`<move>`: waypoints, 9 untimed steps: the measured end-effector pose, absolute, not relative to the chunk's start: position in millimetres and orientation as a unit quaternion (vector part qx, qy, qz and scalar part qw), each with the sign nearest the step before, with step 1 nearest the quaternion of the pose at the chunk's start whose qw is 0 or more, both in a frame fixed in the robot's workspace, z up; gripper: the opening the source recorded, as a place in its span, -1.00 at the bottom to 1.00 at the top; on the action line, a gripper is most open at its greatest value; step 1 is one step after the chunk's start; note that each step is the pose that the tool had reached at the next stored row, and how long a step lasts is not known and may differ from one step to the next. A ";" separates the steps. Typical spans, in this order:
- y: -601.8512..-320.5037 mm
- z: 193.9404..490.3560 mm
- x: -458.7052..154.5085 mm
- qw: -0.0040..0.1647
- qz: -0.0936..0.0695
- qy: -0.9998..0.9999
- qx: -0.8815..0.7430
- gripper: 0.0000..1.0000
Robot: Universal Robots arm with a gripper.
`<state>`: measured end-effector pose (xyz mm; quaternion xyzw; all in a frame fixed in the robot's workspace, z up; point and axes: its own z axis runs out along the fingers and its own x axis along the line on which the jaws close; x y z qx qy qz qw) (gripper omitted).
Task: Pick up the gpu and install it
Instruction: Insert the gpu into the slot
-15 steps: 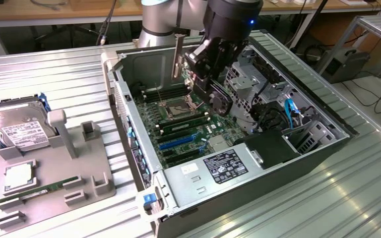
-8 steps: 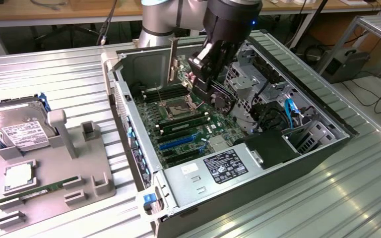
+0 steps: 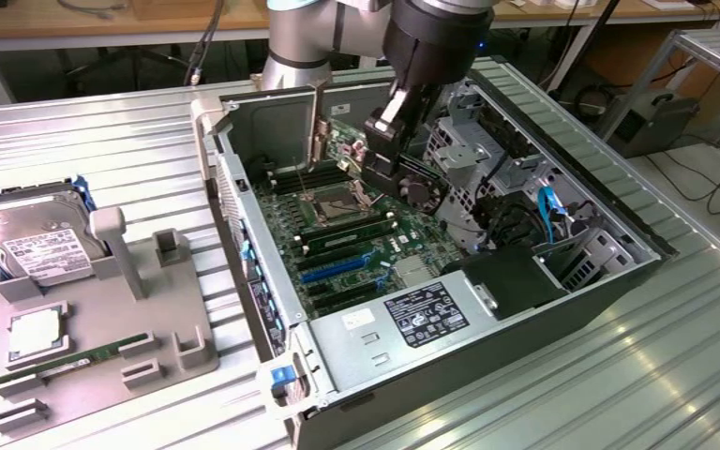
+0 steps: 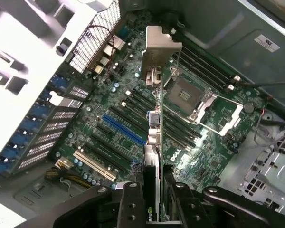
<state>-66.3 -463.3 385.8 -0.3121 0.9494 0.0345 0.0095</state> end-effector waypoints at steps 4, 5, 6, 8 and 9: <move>-463.3 384.1 -66.3 0.009 0.035 0.936 -0.349 -0.47; -463.3 383.6 -66.3 0.009 0.034 0.932 -0.360 -0.47; -463.3 383.2 -66.3 0.009 0.035 0.929 -0.369 -0.47; -463.3 382.4 -66.3 0.009 0.035 0.922 -0.386 -0.47; -463.3 382.0 -66.4 0.008 0.034 0.918 -0.394 -0.47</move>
